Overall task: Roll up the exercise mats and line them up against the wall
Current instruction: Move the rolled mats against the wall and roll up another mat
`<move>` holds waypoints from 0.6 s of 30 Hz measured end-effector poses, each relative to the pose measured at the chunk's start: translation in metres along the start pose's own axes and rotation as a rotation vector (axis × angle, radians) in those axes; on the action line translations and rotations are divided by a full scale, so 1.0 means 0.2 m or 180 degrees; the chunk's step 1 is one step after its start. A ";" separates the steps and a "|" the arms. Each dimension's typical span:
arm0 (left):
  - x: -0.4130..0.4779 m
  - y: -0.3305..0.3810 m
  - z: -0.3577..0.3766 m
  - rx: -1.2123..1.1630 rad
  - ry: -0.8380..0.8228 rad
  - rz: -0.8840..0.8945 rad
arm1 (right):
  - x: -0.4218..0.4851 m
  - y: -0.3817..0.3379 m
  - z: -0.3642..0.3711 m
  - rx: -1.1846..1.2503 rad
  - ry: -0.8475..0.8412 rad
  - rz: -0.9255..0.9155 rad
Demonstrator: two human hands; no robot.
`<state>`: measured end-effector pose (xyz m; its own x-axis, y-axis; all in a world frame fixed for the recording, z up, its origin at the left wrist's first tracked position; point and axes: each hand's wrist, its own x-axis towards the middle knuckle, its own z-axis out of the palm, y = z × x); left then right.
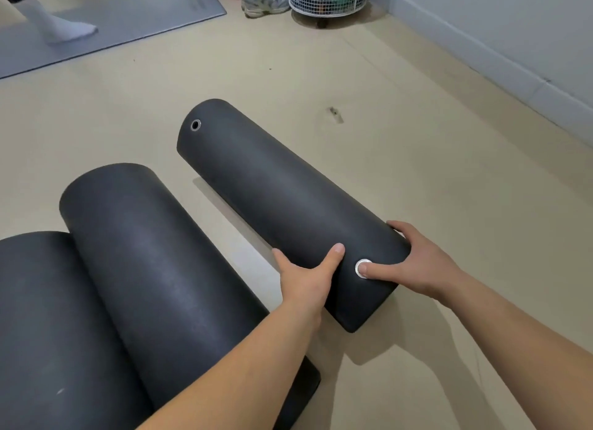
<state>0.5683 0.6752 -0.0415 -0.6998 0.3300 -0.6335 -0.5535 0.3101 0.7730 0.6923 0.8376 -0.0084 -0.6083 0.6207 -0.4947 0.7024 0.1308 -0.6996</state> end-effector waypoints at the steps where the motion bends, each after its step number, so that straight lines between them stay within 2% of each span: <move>1: 0.01 0.00 0.01 0.0074 -0.0054 0.0026 | -0.02 0.02 0.00 0.0115 0.0016 0.0046; 4: -0.01 0.03 0.09 0.0641 -0.0210 0.0173 | -0.17 0.11 -0.02 0.0823 0.0135 0.0295; 7: -0.09 0.04 0.24 0.1833 -0.0447 0.0306 | -0.38 0.25 -0.02 0.1506 0.0271 0.0726; 12: -0.24 0.03 0.46 0.3849 -0.1371 0.1216 | -0.73 0.55 0.26 0.2504 0.0450 0.1469; 14: -0.31 0.01 0.53 0.4630 -0.1721 0.1927 | -0.84 0.59 0.34 0.2389 0.0238 0.1549; 18: -0.41 -0.04 0.62 0.5532 -0.2398 0.3390 | -0.92 0.57 0.10 0.0730 -0.0547 0.1268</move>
<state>0.6852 0.7557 0.0005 0.1182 0.9364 -0.3303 0.9734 -0.0435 0.2251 0.8769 0.7227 -0.0075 -0.3746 0.4487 -0.8113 0.8051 -0.2765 -0.5247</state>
